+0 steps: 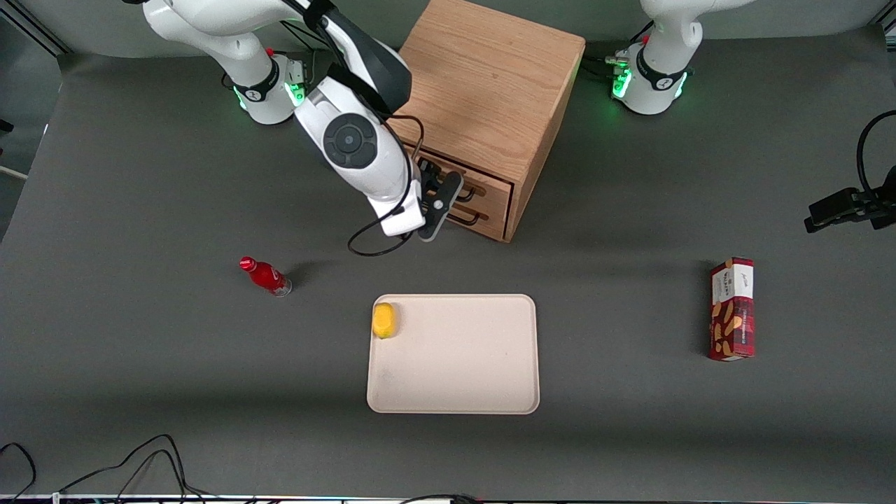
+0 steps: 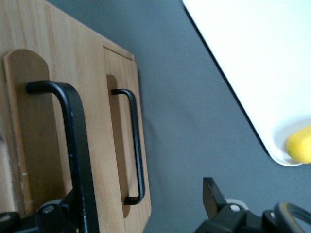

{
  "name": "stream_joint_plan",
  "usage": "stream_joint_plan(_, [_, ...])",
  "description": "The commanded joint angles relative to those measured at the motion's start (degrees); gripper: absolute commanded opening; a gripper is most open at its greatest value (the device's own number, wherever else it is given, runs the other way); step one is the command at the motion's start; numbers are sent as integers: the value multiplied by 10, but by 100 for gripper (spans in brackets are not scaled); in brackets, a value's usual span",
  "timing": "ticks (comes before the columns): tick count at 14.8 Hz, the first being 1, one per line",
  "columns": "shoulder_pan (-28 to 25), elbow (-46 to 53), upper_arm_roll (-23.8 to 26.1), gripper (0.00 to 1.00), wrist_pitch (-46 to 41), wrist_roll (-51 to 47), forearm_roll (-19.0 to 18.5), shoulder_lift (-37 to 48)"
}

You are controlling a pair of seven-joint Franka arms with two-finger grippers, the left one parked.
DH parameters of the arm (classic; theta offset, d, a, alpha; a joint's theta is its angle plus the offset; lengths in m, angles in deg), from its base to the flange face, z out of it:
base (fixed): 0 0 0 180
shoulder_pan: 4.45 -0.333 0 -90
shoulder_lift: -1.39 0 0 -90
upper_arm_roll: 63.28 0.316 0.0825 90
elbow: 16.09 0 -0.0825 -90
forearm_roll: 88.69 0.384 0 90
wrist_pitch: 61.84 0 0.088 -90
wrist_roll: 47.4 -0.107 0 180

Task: Open upper drawer
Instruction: 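Pull the upper drawer outward by its handle with the right gripper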

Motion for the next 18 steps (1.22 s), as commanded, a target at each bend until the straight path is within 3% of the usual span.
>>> stream_joint_plan(1, [6, 28, 1, 100, 2, 12, -14, -20])
stream_joint_plan(18, [48, 77, -1, 100, -2, 42, -35, -57])
